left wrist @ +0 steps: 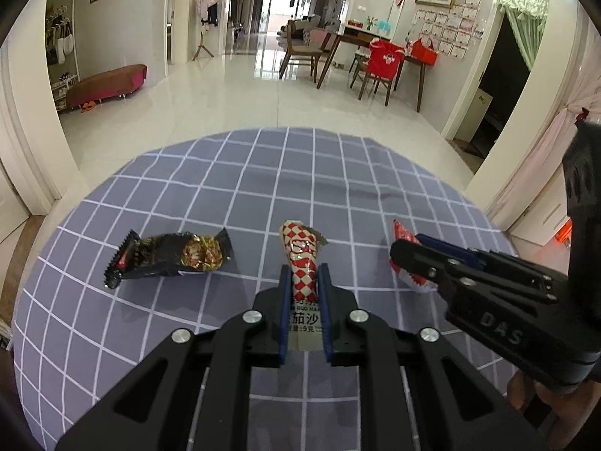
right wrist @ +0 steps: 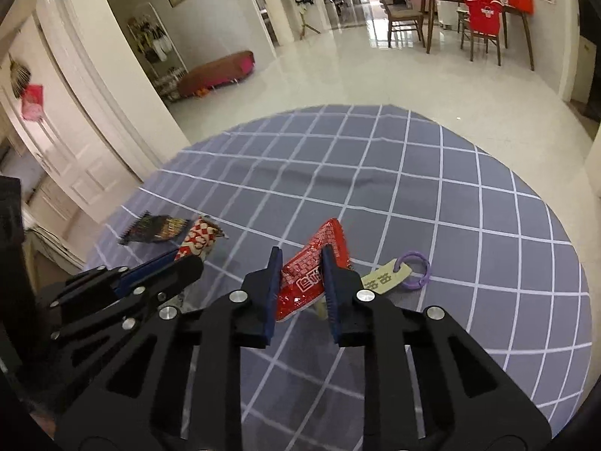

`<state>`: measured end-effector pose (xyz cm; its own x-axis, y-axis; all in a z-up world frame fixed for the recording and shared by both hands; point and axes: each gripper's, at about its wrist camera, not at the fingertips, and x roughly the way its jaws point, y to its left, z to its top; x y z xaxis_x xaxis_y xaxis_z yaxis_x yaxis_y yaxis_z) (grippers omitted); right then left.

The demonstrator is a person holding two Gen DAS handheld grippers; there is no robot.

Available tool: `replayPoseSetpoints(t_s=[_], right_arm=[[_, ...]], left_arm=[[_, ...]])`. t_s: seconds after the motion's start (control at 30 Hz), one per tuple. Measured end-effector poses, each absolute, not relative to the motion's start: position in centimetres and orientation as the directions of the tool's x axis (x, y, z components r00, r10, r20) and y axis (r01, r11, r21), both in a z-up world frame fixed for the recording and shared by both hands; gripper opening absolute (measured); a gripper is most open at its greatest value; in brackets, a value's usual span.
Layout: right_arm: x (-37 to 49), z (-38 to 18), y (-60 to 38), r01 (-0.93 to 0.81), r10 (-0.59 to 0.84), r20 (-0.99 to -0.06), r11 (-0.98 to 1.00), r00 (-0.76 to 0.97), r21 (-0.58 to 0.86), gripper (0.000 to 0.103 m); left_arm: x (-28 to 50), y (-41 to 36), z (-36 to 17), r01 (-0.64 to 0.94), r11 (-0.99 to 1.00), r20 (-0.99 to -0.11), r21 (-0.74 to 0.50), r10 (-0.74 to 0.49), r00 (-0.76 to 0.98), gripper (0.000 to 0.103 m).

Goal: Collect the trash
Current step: 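Grasp the red-white snack stick with the left tool while right grasps the red wrapper, then carry stick and red wrapper to the bucket and open both tools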

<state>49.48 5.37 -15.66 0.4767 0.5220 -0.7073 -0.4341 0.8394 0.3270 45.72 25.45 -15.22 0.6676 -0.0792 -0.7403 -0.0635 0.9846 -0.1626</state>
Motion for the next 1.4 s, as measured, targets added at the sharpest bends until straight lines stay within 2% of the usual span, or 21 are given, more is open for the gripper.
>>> replayPoseSetpoints(t_s=[0.17, 0.37, 0.7, 1.03, 1.4], right_arm=[[47.2, -12.7, 2.4, -0.448, 0.616, -0.627, 0.784, 0.476, 0.43, 0.021], [43.4, -9.6, -2.1, -0.461, 0.661, -0.556, 0.751, 0.505, 0.473, 0.021], [35.1, -6.6, -14.0, -0.437, 0.648, -0.456, 0.755, 0.61, 0.489, 0.021], [27.8, -7.6, -28.3, -0.297, 0.519, -0.42, 0.821, 0.744, 0.488, 0.021], [24.0, -14.9, -40.2, -0.034, 0.327, -0.495, 0.858, 0.805, 0.512, 0.021]], left_arm=[[43.8, 24.6, -13.4, -0.046, 0.984, -0.719, -0.173, -0.094, 0.689, 0.013], [41.0, 21.6, -9.8, 0.002, 0.99, -0.675, -0.143, -0.099, 0.731, 0.013], [35.4, 9.9, -6.3, 0.202, 0.975, -0.621, -0.097, -0.218, 0.753, 0.013], [32.3, -4.8, -8.4, 0.432, 0.897, -0.658, -0.091, -0.38, 0.65, 0.013], [32.4, -17.1, -15.4, 0.568, 0.816, -0.753, -0.107, -0.439, 0.489, 0.013]])
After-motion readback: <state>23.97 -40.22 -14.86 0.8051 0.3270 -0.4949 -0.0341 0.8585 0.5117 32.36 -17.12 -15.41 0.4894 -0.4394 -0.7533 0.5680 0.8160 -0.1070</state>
